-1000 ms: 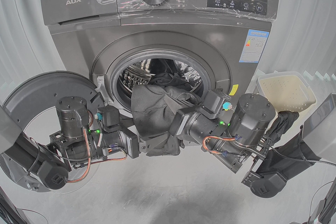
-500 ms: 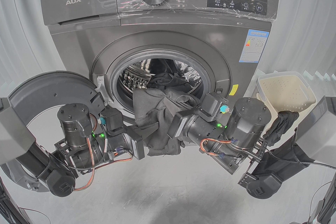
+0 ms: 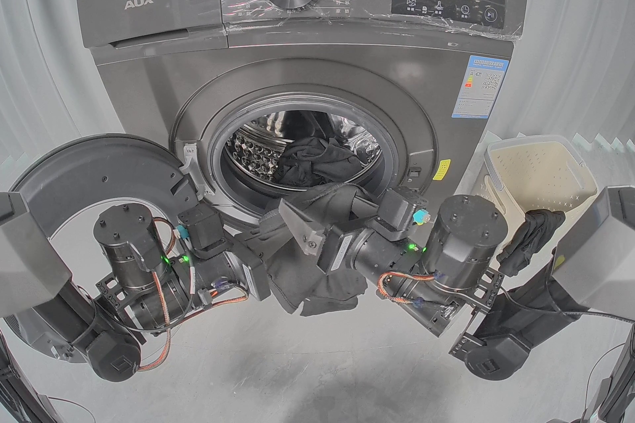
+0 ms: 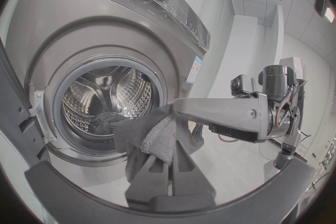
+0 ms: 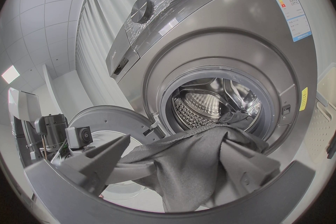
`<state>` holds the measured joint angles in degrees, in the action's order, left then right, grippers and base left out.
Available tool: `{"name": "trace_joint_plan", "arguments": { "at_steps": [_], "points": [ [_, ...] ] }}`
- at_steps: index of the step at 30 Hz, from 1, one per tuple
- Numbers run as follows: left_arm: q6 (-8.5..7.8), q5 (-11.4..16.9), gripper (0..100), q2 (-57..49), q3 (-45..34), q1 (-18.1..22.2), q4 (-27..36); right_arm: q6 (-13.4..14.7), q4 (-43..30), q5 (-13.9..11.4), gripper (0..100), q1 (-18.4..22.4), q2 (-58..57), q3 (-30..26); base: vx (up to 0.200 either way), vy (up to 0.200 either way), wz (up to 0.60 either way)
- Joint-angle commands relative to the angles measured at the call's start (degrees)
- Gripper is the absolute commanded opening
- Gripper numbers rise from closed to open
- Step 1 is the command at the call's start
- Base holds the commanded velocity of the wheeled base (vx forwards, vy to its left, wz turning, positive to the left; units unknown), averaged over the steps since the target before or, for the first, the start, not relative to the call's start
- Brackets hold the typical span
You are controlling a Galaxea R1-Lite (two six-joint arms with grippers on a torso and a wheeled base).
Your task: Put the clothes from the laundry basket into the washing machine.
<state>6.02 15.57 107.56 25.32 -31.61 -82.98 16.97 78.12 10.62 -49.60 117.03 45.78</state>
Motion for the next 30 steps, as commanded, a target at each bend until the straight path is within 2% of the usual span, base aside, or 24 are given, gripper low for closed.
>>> {"name": "trace_joint_plan", "arguments": {
  "at_steps": [1,15,21,26,30],
  "points": [
    [0.04,-0.63,0,-0.16,0.52,0.15,-0.25,0.08,0.02,0.02,100,-0.05,-0.05,-0.42,0.0,0.0,0.0],
    [0.13,-0.98,0,-0.42,0.61,0.15,-0.34,-0.01,0.02,0.46,100,2.23,-0.93,-2.71,0.0,0.0,0.0],
    [0.04,-3.35,0,-1.03,1.66,0.15,-0.43,-0.09,-0.77,0.54,100,4.34,-0.93,-5.35,0.0,0.0,0.0],
    [-0.05,-5.46,0,-1.91,4.39,-0.03,-0.34,-3.26,0.02,0.46,100,5.75,-0.05,-9.13,0.0,0.0,0.0],
    [-0.05,-5.9,0,-2.44,5.97,-0.12,0.28,-3.79,0.46,0.46,100,5.22,0.04,-10.8,0.0,0.0,0.0]
  ]
}}
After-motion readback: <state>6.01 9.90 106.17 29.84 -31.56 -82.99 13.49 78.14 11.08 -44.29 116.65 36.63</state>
